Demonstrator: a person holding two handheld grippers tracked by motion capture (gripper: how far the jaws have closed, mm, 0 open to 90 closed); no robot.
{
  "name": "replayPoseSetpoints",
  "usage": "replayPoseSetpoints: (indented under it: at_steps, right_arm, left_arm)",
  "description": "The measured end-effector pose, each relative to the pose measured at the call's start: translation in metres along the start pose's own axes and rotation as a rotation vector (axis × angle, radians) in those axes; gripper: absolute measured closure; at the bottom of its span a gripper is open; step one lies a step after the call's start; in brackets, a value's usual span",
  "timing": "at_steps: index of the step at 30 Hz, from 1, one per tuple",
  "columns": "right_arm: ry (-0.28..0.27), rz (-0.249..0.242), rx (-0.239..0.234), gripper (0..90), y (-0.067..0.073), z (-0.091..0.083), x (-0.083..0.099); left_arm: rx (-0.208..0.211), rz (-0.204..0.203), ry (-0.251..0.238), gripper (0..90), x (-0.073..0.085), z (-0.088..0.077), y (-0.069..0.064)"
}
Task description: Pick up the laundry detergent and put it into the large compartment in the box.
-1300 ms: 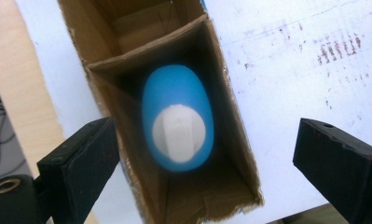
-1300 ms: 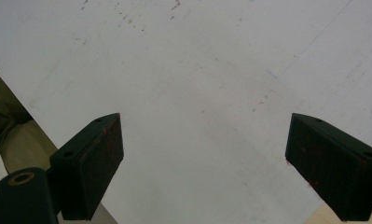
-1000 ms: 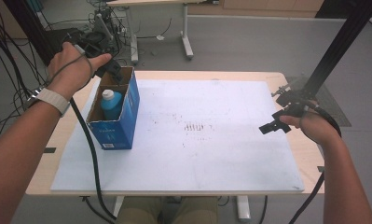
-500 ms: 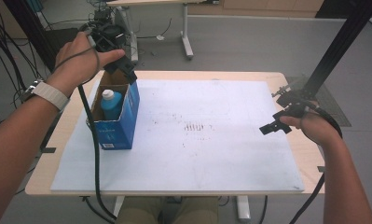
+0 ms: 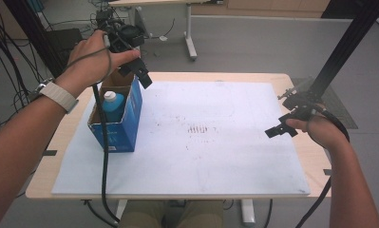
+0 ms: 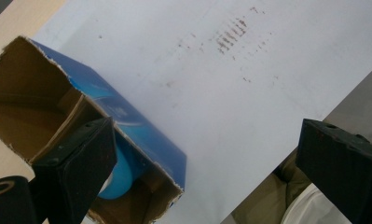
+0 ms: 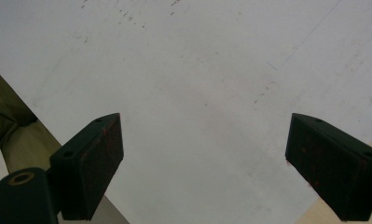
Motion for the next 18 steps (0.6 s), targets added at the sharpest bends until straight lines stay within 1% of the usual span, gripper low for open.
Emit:
replayPoseSetpoints:
  at_steps: [2, 4, 5, 8, 11, 14, 18]
  right_arm:
    - [0.002, -0.005, 0.001, 11.3, 0.0, 0.0, 0.0]
    - [0.001, -0.004, 0.0, 11.3, 0.001, 0.0, 0.0]
    - [-0.001, -0.005, -0.001, 11.3, 0.001, 0.0, 0.0]
    - [-0.003, -0.002, 0.0, 11.3, 0.001, 0.0, 0.0]
    - [-0.002, -0.002, 0.0, 11.1, 0.001, 0.001, 0.001]
    - [-0.003, 0.003, 0.0, 11.1, 0.001, 0.001, 0.002]
    - [-0.001, 0.008, 0.001, 11.1, 0.0, 0.001, 0.004]
  left_arm:
    - [0.01, 0.024, 0.019, 5.8, -0.004, 0.003, -0.004]
    - [0.02, 0.055, 0.023, 5.8, -0.007, 0.005, -0.008]
    - [0.024, 0.064, 0.026, 5.8, -0.008, 0.006, -0.009]
    - [0.044, 0.116, 0.031, 5.8, -0.011, 0.011, -0.015]
    - [0.057, 0.147, 0.045, 6.0, -0.015, 0.017, -0.02]
    - [0.082, 0.19, 0.054, 6.4, -0.018, 0.024, -0.025]
    - [0.1, 0.243, 0.061, 6.4, -0.021, 0.032, -0.034]
Point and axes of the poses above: each handheld gripper's, and its own axes: z roughly forward along the jaws, x roughly out of its underside, y roughly to its left, the point moved 5 cm from there along z, roughly forward along the jaws, and after that the axes turned 9 degrees about -y, right-handed, at the moved point
